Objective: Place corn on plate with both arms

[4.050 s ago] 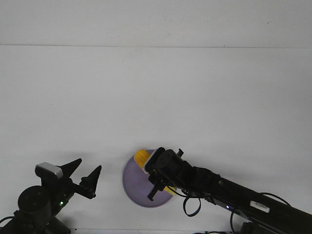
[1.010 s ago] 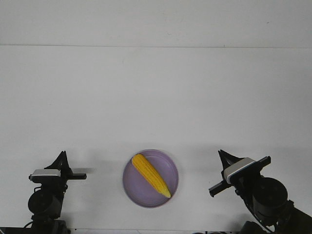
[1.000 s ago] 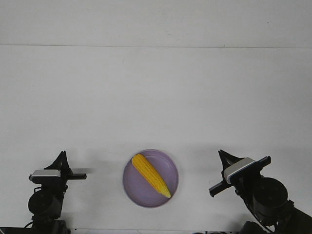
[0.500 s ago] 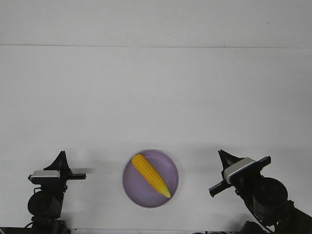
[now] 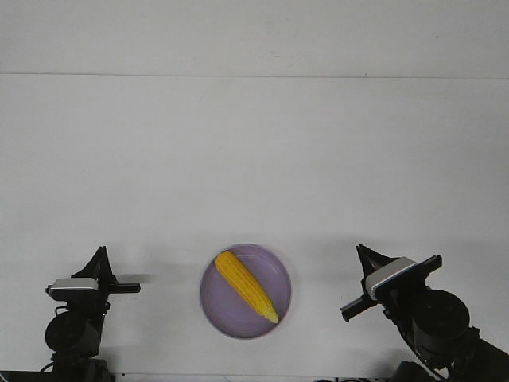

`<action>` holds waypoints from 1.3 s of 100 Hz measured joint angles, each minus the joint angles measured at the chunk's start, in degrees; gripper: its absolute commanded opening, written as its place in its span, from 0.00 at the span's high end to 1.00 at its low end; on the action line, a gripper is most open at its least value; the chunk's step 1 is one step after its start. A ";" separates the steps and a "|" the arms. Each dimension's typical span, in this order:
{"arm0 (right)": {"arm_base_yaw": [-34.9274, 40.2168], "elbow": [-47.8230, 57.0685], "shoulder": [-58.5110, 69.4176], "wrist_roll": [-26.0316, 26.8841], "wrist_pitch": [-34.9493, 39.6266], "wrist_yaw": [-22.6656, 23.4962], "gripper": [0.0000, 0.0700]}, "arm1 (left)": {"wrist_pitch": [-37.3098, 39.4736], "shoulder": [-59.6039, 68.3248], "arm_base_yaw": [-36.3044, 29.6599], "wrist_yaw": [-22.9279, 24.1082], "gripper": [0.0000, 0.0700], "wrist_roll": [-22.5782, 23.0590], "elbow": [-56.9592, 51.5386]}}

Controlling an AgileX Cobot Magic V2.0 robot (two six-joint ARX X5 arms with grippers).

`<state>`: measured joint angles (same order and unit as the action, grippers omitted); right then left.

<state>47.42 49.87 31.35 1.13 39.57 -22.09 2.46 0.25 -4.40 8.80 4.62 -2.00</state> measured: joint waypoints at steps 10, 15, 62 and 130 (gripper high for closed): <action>-4.55 -0.24 -0.50 -2.03 -0.57 1.03 0.98 | -0.02 0.00 0.00 0.00 0.98 0.00 0.00; -8.81 -1.81 -1.42 -2.73 -3.52 2.99 0.98 | 0.00 0.00 0.00 0.00 0.98 0.00 0.00; -48.85 -40.61 -24.65 -5.38 -26.84 24.02 0.98 | 0.00 0.00 0.00 0.00 0.98 0.00 0.00; -49.68 -48.96 -31.32 -1.27 -32.87 25.07 0.98 | 0.00 0.02 0.00 -0.02 0.98 0.00 0.00</action>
<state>-2.26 0.91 0.03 -0.14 6.70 2.98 2.46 0.27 -4.40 8.78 4.62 -2.00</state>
